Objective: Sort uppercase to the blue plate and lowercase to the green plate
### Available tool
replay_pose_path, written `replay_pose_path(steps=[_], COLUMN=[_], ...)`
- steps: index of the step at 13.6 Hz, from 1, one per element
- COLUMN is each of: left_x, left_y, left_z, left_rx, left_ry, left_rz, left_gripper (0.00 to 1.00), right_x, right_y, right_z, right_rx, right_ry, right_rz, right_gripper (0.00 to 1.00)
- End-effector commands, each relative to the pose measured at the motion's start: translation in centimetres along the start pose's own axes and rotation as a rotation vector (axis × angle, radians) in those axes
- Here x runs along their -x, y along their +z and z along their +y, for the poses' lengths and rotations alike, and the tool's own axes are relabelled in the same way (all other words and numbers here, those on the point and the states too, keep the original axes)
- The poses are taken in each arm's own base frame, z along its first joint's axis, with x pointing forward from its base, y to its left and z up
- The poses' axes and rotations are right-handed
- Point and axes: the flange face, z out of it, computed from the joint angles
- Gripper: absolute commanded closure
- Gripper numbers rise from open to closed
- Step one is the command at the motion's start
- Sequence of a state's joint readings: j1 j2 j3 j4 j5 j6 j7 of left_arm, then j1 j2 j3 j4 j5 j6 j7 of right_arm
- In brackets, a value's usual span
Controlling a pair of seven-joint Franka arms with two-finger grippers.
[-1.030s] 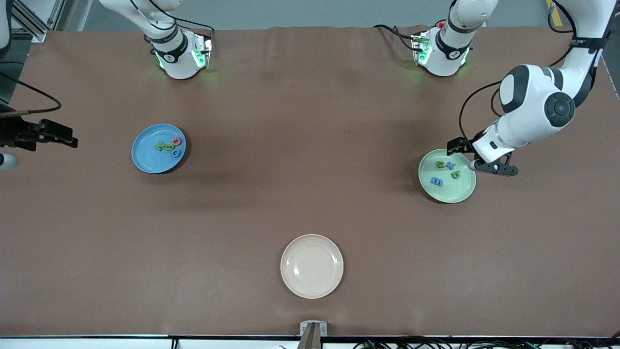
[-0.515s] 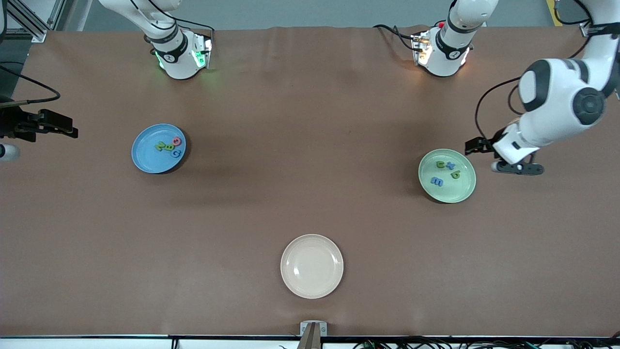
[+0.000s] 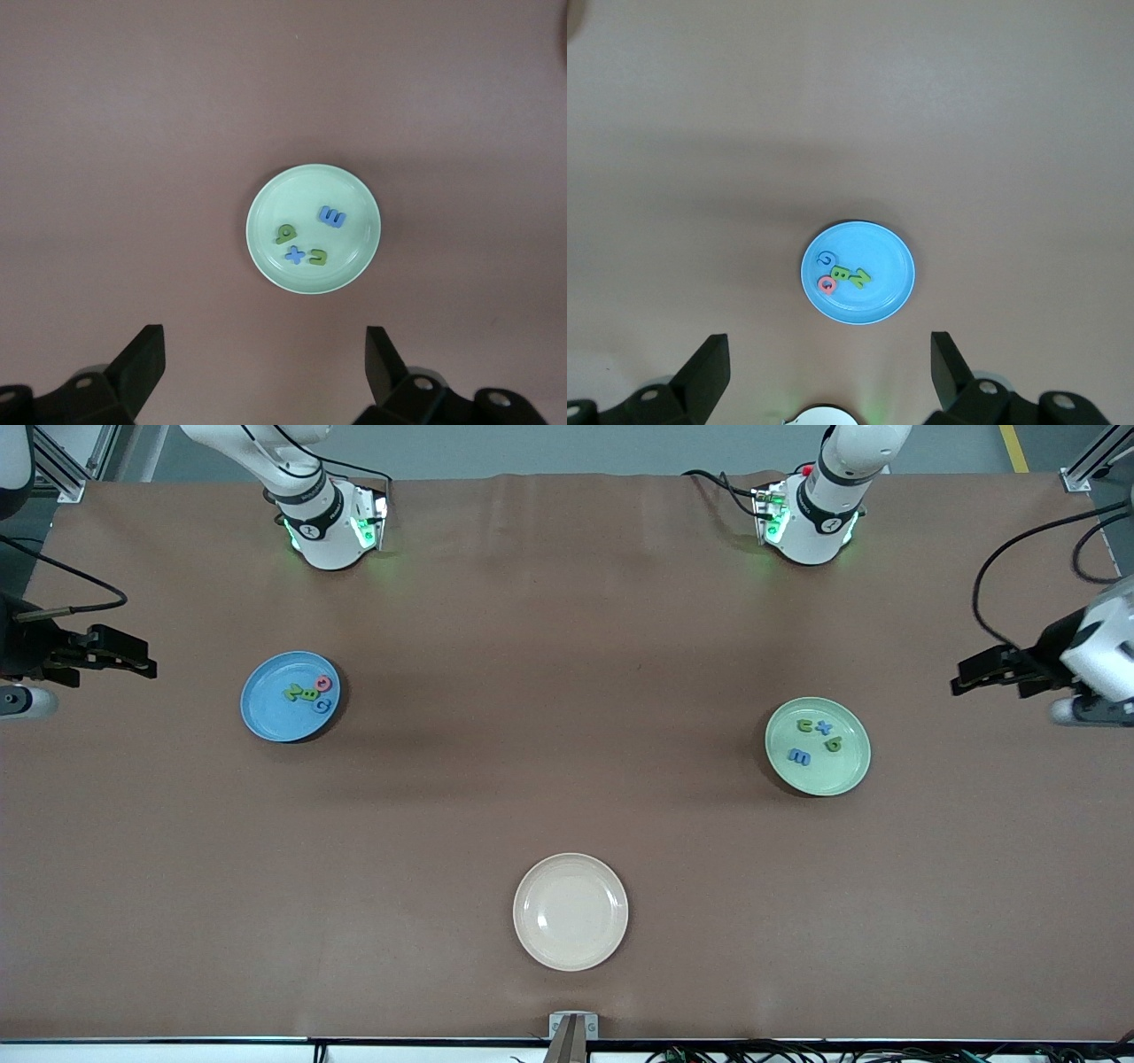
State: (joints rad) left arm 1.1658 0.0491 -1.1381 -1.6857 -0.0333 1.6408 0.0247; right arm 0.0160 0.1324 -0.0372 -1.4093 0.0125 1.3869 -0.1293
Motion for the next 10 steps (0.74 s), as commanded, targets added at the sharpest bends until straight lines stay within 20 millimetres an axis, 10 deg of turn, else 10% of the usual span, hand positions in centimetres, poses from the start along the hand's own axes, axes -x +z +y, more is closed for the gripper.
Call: replay_pose_path(steps=[1,10], left_x=[0.9,1.1], left_y=[-3.8,-5.9], left_z=[1.1,1.0], left_rx=[-0.001,-0.004], left_ry=[-0.036,-0.027], left_rz=[0.009,0.037], left_gripper=[0.01,0.01], right_x=[1.2,5.0], right_y=[-0.7,-1.1], right_z=[0.1,0.1], right_rx=[0.013,0.012], right_ry=[0.001,0.006], right_rz=[0.026,0.111], right_gripper=[0.0,0.0])
